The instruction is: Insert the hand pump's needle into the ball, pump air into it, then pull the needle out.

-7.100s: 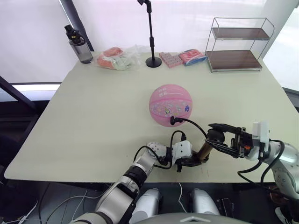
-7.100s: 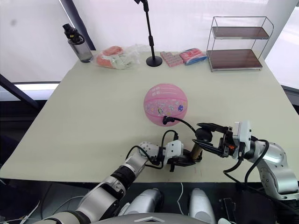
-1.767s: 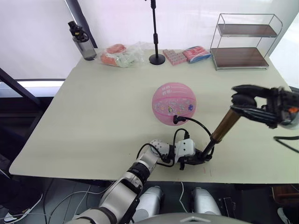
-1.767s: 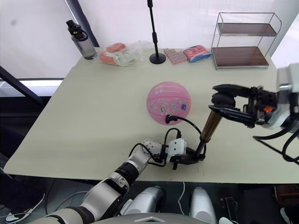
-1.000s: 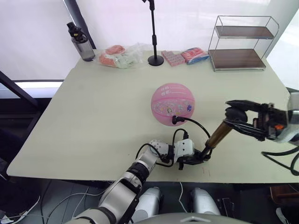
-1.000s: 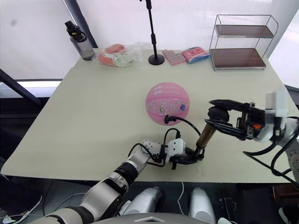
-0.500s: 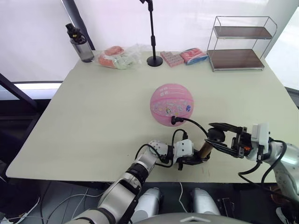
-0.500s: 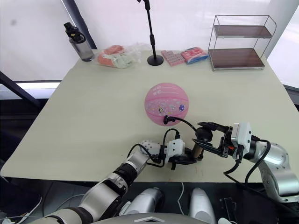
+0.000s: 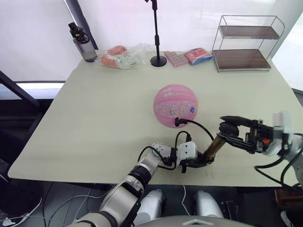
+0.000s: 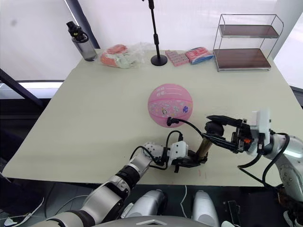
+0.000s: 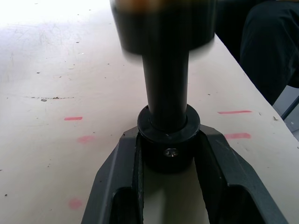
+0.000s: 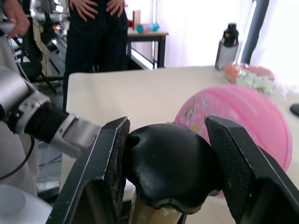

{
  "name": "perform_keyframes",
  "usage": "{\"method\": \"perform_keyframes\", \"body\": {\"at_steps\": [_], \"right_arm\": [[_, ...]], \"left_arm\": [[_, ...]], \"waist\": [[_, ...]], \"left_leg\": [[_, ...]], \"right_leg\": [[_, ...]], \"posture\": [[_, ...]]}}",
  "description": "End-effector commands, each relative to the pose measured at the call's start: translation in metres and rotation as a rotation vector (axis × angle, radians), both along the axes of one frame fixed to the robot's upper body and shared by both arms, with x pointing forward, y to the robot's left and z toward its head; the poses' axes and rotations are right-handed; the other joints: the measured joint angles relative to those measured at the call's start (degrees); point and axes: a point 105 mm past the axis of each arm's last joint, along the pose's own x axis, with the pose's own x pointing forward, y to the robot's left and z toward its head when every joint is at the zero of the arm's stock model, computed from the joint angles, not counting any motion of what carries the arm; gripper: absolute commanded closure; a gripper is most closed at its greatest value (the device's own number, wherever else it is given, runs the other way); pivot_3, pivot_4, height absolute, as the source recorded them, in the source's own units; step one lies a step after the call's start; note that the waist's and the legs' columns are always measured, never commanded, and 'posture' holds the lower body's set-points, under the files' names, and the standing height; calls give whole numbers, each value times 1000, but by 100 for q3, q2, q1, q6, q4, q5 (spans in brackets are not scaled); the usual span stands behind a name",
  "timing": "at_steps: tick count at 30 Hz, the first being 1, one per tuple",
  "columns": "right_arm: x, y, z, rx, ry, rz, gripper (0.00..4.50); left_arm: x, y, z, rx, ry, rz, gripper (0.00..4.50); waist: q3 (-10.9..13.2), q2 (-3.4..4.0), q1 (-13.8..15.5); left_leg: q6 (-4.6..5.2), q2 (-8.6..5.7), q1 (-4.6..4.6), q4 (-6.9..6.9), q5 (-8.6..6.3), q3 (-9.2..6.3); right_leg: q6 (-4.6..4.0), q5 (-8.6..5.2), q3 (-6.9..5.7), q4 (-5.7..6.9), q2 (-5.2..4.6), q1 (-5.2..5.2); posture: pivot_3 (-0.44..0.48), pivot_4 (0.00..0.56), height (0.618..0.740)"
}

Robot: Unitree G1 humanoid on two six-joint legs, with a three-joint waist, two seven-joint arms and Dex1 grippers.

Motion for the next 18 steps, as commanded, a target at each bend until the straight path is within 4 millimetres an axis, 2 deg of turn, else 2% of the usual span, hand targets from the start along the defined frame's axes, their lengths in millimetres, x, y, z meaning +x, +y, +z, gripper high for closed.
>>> {"method": "perform_keyframes", "body": {"at_steps": [1,6,11,15,18], "right_arm": [[-10,-3,49,58,-117,42,2397],[-12,-10,79,80,-153,45,2397],[-13,-11,98,62,-180,49,2397],[-14,-11,102,50,-180,55,2397],[-12,-8,90,16,-161,48,2397]], "left_arm": [[-17,11,-30,102,88,-10,3412],[-17,10,-30,100,90,-11,3412],[-16,11,-30,101,87,-11,3412],[-16,11,-30,104,85,-12,3412],[-16,11,-30,103,86,-13,3412]], "waist": [[11,3,-1],[27,10,31],[33,12,47],[36,11,76],[35,12,98]], "left_leg": [[0,0,0,1,0,1],[1,0,-3,0,0,-5],[1,-4,-9,2,0,2],[1,-3,-20,3,1,0],[0,-3,-35,4,2,0]], "right_leg": [[0,0,0,0,-1,0],[0,0,-8,0,-4,0],[1,1,-5,-1,-11,-6],[0,1,-6,1,-11,-17],[0,2,-6,1,-11,-32]], "posture": [[0,150,736],[0,150,736],[0,150,736],[0,150,736],[0,150,736]]}}
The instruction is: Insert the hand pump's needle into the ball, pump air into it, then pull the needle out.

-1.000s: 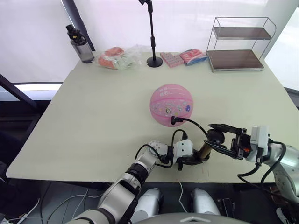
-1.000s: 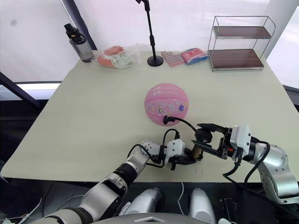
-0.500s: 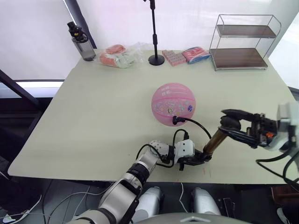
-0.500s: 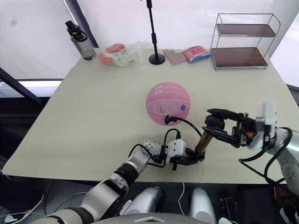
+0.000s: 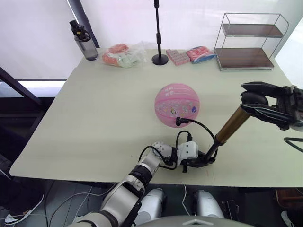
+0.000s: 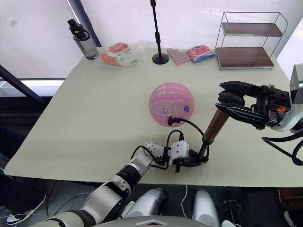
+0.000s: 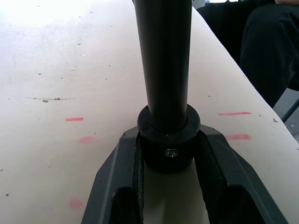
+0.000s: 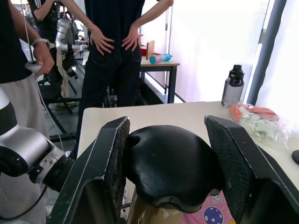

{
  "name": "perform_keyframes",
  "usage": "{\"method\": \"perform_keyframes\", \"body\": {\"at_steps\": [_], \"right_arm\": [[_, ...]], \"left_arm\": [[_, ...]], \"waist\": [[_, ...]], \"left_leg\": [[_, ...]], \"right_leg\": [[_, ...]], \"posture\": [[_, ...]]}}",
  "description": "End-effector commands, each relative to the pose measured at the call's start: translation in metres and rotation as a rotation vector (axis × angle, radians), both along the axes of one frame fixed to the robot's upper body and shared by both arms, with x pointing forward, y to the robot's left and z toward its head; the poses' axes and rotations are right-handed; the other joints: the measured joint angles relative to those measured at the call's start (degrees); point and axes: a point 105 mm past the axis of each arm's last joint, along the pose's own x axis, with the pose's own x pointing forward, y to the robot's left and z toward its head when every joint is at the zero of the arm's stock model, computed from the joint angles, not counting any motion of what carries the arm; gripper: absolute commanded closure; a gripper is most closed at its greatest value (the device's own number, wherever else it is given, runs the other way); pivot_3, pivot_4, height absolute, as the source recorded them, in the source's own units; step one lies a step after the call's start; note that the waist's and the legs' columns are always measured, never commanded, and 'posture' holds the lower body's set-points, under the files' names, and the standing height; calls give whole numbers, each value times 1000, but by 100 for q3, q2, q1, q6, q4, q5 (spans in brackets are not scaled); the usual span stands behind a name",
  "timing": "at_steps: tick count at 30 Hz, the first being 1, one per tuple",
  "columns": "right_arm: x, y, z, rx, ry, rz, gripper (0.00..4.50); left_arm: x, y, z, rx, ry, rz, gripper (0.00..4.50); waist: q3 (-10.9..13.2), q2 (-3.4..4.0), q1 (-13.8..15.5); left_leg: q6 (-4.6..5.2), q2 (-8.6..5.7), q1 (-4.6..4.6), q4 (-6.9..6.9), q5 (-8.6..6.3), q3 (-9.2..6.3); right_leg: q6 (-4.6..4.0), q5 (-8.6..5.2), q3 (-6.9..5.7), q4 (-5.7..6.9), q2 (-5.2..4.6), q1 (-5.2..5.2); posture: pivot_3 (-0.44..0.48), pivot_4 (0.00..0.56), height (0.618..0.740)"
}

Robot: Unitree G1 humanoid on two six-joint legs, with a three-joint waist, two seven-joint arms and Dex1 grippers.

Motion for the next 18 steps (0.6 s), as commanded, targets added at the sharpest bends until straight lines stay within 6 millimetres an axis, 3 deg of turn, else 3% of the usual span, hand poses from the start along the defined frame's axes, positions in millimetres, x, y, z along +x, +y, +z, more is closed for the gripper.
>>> {"method": "perform_keyframes", "body": {"at_steps": [1,12,18], "right_arm": [[-7,-1,6,-30,-91,-22,2397],[-3,13,-96,-117,77,-51,2397],[-4,15,-134,-142,112,-71,2397]], "left_arm": [[-15,15,-32,115,92,-4,3412],[-14,12,-31,110,90,-2,3412],[-15,12,-31,108,92,4,3412]], "waist": [[-1,1,2],[-15,-10,-14],[-28,-22,-18]], "left_leg": [[-1,0,-1,0,0,0],[-1,7,31,-3,0,5],[-1,8,54,-3,-1,5]], "right_leg": [[0,0,0,0,0,-2],[1,-2,7,8,15,13],[2,-2,8,7,19,33]], "posture": [[0,150,736],[0,150,736],[0,150,736]]}}
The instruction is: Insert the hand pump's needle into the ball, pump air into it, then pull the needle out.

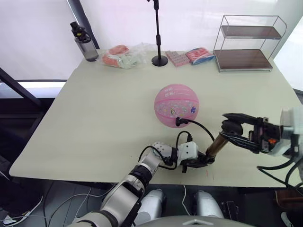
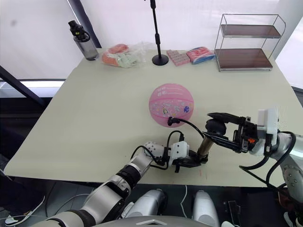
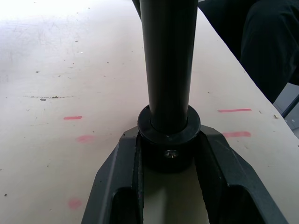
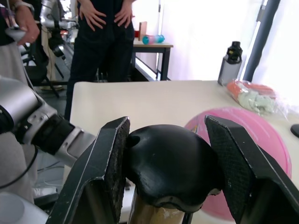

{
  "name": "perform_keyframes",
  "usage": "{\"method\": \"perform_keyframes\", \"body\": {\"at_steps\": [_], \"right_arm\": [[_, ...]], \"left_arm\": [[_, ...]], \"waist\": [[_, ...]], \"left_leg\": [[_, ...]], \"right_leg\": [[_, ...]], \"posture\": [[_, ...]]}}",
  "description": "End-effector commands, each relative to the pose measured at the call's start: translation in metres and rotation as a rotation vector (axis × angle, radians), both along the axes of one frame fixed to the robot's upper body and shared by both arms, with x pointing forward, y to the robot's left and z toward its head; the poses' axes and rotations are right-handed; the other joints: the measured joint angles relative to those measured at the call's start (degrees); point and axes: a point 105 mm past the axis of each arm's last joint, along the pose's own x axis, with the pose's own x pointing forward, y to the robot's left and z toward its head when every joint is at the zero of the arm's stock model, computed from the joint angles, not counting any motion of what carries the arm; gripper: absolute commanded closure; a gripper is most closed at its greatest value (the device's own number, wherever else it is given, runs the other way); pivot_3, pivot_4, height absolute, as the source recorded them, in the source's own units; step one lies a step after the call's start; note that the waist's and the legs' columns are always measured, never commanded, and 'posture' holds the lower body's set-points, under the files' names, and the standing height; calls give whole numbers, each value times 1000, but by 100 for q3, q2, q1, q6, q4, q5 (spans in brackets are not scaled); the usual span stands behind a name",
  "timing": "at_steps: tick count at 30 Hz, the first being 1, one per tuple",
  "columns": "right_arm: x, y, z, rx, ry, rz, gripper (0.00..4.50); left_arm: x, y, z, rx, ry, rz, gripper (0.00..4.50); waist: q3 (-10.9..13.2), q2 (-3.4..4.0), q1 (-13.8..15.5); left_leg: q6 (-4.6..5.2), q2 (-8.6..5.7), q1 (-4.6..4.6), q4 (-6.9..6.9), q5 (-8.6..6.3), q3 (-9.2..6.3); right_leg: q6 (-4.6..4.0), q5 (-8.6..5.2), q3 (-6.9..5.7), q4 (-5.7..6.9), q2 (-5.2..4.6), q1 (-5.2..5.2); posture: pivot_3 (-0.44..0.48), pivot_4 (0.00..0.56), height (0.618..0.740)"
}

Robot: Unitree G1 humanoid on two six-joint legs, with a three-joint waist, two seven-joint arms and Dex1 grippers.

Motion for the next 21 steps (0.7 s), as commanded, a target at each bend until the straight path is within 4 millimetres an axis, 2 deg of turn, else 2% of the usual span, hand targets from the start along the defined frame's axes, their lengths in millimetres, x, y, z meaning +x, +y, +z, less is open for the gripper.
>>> {"method": "perform_keyframes", "body": {"at_steps": [1,5,9,12,21], "right_arm": [[1,2,-42,-73,99,-19,2397],[1,3,-63,-88,115,-42,2397],[1,4,-68,-98,110,-39,2397],[2,8,-53,-39,104,-20,2397],[5,-6,35,85,-16,18,2397]], "left_arm": [[-15,10,-27,84,89,0,3412],[-14,9,-27,85,85,1,3412],[-14,10,-27,87,84,0,3412],[-13,10,-27,89,81,0,3412],[-14,11,-28,92,83,-7,3412]], "waist": [[-3,4,-2],[-11,3,-3],[-23,8,-5],[-27,7,-5],[-1,21,20]], "left_leg": [[0,0,0,0,0,0],[0,0,2,0,0,-1],[0,-1,3,0,0,0],[0,0,4,0,0,-1],[0,-4,-20,1,0,-2]], "right_leg": [[0,0,0,0,0,0],[0,0,1,0,2,1],[-1,0,1,0,2,2],[-1,0,2,1,3,2],[-2,1,2,-2,-4,-9]], "posture": [[0,150,736],[0,150,736],[0,150,736],[0,150,736],[0,150,736]]}}
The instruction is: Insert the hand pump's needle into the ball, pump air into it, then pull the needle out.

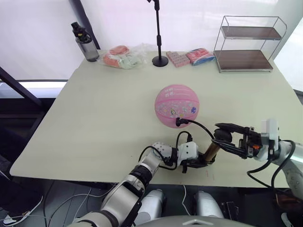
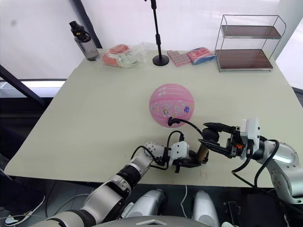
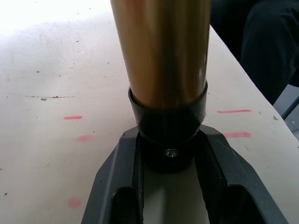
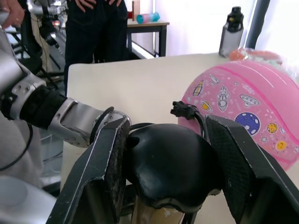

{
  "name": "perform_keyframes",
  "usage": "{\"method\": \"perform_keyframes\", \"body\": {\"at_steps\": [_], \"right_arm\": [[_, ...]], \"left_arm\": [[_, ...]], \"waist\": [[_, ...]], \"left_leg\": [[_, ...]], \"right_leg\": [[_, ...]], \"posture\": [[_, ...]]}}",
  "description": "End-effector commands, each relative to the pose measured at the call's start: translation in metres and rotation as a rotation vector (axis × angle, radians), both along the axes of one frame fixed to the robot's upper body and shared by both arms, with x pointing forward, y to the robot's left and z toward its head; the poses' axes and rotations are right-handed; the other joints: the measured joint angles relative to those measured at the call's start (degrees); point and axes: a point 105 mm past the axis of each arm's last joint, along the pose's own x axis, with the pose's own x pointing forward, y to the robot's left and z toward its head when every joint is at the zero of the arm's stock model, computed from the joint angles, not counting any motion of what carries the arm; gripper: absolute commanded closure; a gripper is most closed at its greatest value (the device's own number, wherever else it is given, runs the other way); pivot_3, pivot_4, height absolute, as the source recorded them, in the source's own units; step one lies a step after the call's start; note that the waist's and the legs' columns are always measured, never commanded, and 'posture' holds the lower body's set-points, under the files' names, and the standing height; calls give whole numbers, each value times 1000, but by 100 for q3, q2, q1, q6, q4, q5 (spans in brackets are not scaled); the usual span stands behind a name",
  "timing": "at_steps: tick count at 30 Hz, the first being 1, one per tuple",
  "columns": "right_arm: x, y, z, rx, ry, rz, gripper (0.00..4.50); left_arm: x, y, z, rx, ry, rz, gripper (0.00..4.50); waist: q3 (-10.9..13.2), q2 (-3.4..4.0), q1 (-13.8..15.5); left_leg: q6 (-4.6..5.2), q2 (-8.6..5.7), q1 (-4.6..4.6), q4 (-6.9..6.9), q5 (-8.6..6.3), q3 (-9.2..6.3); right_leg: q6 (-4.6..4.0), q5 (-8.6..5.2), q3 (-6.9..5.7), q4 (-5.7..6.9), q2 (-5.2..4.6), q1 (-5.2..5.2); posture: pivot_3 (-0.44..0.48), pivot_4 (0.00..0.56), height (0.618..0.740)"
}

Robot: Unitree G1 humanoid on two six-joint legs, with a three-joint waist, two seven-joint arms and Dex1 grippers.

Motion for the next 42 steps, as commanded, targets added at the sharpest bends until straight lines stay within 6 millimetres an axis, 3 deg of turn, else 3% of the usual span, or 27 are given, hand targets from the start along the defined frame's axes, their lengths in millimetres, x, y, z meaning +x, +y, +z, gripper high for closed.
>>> {"method": "perform_keyframes", "body": {"at_steps": [1,5,13,19,21,27,42], "right_arm": [[-8,-6,55,81,-113,40,2397],[-10,-13,87,75,-168,39,2397],[-17,-17,131,74,-236,43,2397],[-16,-16,137,63,-244,39,2397],[-14,-13,127,49,-221,41,2397],[-6,-9,71,-65,-125,32,2397],[-2,7,-2,30,11,38,2397]], "left_arm": [[-14,12,-29,103,78,-7,3412],[-14,12,-29,103,78,-8,3412],[-14,11,-28,100,80,-7,3412],[-14,9,-27,98,79,-11,3412],[-13,9,-27,98,76,-12,3412],[-13,8,-27,97,76,-8,3412],[-14,10,-28,97,79,-5,3412]], "waist": [[5,-3,7],[22,0,3],[32,-2,11],[34,-2,18],[35,-2,18],[33,0,18],[17,-3,0]], "left_leg": [[0,0,-6,-1,0,-2],[0,-2,-8,3,0,2],[1,-2,-12,5,0,1],[1,-3,-27,7,0,1],[1,-5,-29,8,1,1],[0,-6,-30,9,1,-1],[0,-1,19,6,0,-1]], "right_leg": [[0,0,-2,-1,-1,-5],[1,1,-1,-1,-5,-5],[1,1,-6,-1,-10,-5],[1,1,-7,0,-13,-18],[1,2,-7,0,-15,-19],[1,2,-10,1,-16,-20],[3,0,-6,2,-2,13]], "posture": [[0,150,736],[0,150,736],[0,150,736],[0,150,736],[0,150,736],[0,150,736],[0,150,736]]}}
